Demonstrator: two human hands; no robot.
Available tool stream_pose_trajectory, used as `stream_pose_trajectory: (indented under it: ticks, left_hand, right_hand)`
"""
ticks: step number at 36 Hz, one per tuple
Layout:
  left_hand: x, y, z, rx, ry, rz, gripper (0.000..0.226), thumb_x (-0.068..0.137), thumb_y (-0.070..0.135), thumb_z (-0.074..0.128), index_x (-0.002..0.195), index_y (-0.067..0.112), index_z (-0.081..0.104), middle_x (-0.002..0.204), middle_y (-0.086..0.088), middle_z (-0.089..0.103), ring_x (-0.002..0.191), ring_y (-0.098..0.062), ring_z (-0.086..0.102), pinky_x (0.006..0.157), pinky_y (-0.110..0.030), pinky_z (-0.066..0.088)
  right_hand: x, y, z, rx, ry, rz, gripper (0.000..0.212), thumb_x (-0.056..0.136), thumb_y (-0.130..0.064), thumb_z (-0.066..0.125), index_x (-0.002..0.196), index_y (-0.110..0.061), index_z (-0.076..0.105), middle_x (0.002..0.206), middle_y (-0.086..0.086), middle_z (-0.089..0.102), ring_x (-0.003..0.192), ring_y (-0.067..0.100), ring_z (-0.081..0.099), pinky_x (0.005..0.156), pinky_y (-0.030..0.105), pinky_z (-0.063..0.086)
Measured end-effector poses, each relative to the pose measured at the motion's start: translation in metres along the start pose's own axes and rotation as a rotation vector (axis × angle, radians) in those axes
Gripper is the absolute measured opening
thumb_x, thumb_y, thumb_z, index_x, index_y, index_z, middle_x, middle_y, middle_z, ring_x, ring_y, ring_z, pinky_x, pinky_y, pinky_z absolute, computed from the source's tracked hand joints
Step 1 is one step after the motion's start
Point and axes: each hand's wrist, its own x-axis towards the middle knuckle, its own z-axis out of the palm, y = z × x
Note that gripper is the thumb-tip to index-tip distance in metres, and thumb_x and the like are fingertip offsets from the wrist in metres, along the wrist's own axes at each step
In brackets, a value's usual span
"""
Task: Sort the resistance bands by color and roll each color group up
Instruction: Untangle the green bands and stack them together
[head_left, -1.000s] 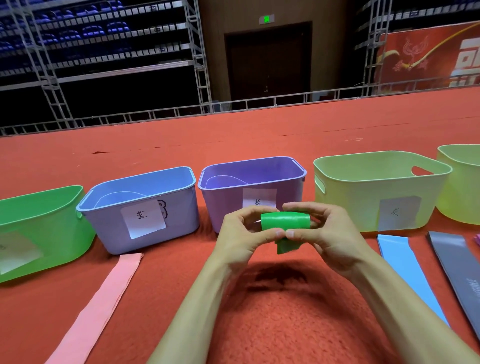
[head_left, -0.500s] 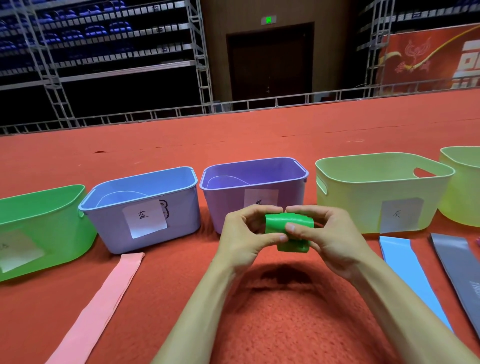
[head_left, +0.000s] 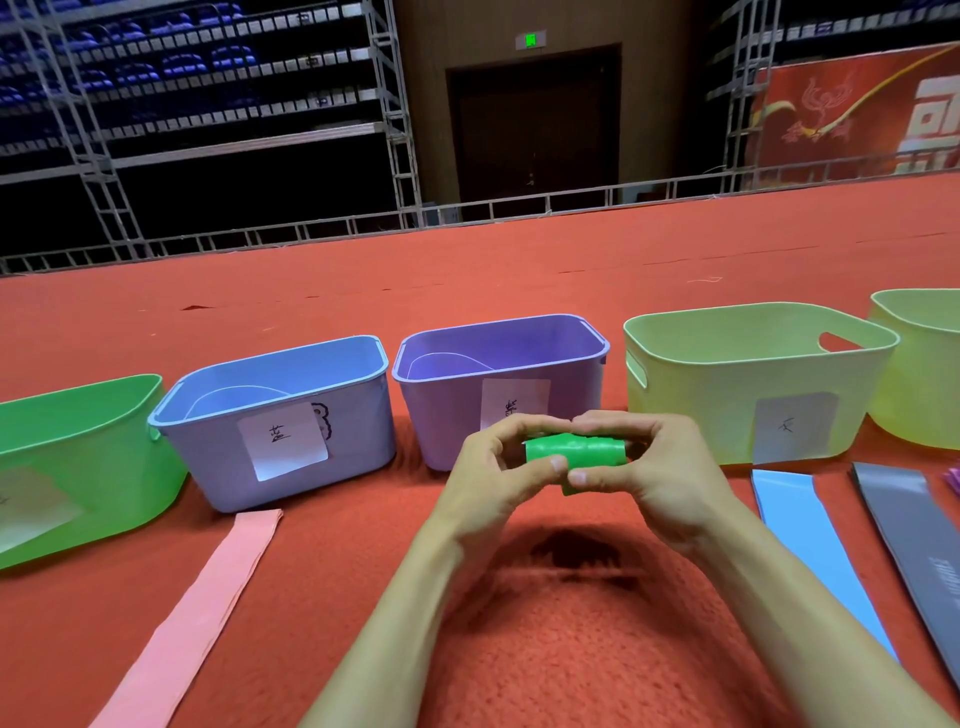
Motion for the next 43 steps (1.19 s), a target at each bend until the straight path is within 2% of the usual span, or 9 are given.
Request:
stream_pose_trajectory:
  ticks: [4, 7, 14, 19, 23, 32, 34, 38, 43]
  left_hand:
    - [-0.001, 0.001, 0.002, -0.05, -0.001, -0.082, 0.025, 0.076, 0.011, 0.07, 0.101, 0.013, 0.067, 0.099, -0.01, 0.07, 0.093, -0.024, 0.066, 0.088, -0.043, 0.054]
    - [-0.001, 0.001, 0.002, -0.091, 0.007, -0.078, 0.023, 0.079, 0.001, 0.07, 0.099, 0.012, 0.067, 0.101, -0.011, 0.071, 0.096, -0.027, 0.068, 0.086, -0.044, 0.056]
    - [0.0, 0.002, 0.001, -0.085, 0.067, -0.046, 0.026, 0.079, -0.008, 0.07, 0.097, 0.011, 0.07, 0.094, -0.01, 0.073, 0.091, -0.026, 0.07, 0.081, -0.041, 0.058]
    - [0.001, 0.002, -0.002, -0.059, 0.109, -0.015, 0.028, 0.065, 0.009, 0.08, 0.09, 0.02, 0.075, 0.095, -0.013, 0.073, 0.088, -0.029, 0.069, 0.09, -0.058, 0.051]
    - [0.0, 0.004, -0.003, -0.007, 0.131, 0.005, 0.036, 0.057, 0.021, 0.085, 0.092, 0.022, 0.075, 0.1, -0.017, 0.072, 0.092, -0.035, 0.069, 0.091, -0.061, 0.05]
    - [0.0, 0.004, -0.004, 0.104, 0.148, 0.067, 0.032, 0.064, 0.009, 0.082, 0.092, 0.023, 0.075, 0.094, -0.014, 0.074, 0.09, -0.038, 0.07, 0.086, -0.048, 0.056]
    - [0.0, 0.004, -0.004, 0.125, 0.143, 0.078, 0.034, 0.066, 0.004, 0.083, 0.094, 0.021, 0.074, 0.094, -0.011, 0.074, 0.087, -0.033, 0.071, 0.084, -0.045, 0.057]
    - [-0.001, 0.006, -0.003, 0.168, 0.121, 0.094, 0.036, 0.069, -0.007, 0.08, 0.097, 0.013, 0.072, 0.088, -0.004, 0.075, 0.077, -0.013, 0.07, 0.071, -0.023, 0.054]
    - [-0.003, 0.008, -0.003, 0.168, 0.075, 0.096, 0.035, 0.069, -0.006, 0.08, 0.097, 0.015, 0.072, 0.086, -0.002, 0.075, 0.076, -0.01, 0.069, 0.07, -0.021, 0.052]
  right_hand:
    - [-0.001, -0.001, 0.0, 0.007, -0.001, -0.005, 0.045, 0.046, 0.021, 0.08, 0.074, -0.014, 0.075, 0.085, -0.005, 0.074, 0.081, 0.009, 0.07, 0.069, 0.024, 0.057]
    - [-0.002, -0.003, 0.0, 0.017, -0.007, -0.022, 0.045, 0.046, 0.022, 0.08, 0.073, -0.014, 0.075, 0.085, -0.004, 0.074, 0.08, 0.008, 0.07, 0.069, 0.022, 0.056]
    - [-0.003, -0.008, 0.003, 0.025, -0.041, -0.016, 0.047, 0.052, 0.023, 0.076, 0.088, -0.007, 0.072, 0.084, -0.001, 0.075, 0.077, 0.011, 0.07, 0.065, 0.019, 0.054]
    - [-0.004, -0.012, 0.003, -0.098, -0.06, -0.049, 0.043, 0.061, 0.013, 0.079, 0.093, -0.016, 0.073, 0.092, 0.004, 0.075, 0.084, 0.011, 0.069, 0.072, 0.019, 0.055]
    - [-0.005, -0.012, 0.003, -0.104, -0.068, -0.032, 0.038, 0.066, 0.005, 0.08, 0.096, -0.017, 0.073, 0.092, 0.006, 0.075, 0.085, 0.012, 0.069, 0.073, 0.019, 0.054]
    - [-0.003, -0.009, 0.004, -0.025, -0.057, 0.027, 0.028, 0.071, 0.0, 0.076, 0.096, -0.014, 0.073, 0.09, 0.004, 0.076, 0.083, 0.011, 0.069, 0.076, 0.02, 0.053]
    - [-0.004, -0.008, 0.003, 0.02, -0.056, 0.048, 0.029, 0.069, 0.001, 0.076, 0.095, -0.013, 0.073, 0.089, 0.006, 0.075, 0.083, 0.014, 0.069, 0.076, 0.022, 0.054]
    - [-0.003, -0.007, 0.001, 0.031, -0.057, 0.063, 0.036, 0.061, -0.003, 0.079, 0.096, -0.01, 0.072, 0.089, 0.01, 0.075, 0.08, 0.015, 0.069, 0.069, 0.02, 0.054]
    - [-0.003, -0.009, -0.003, -0.062, -0.065, 0.04, 0.035, 0.064, 0.006, 0.08, 0.096, -0.004, 0.072, 0.084, 0.008, 0.075, 0.074, 0.012, 0.069, 0.065, 0.02, 0.053]
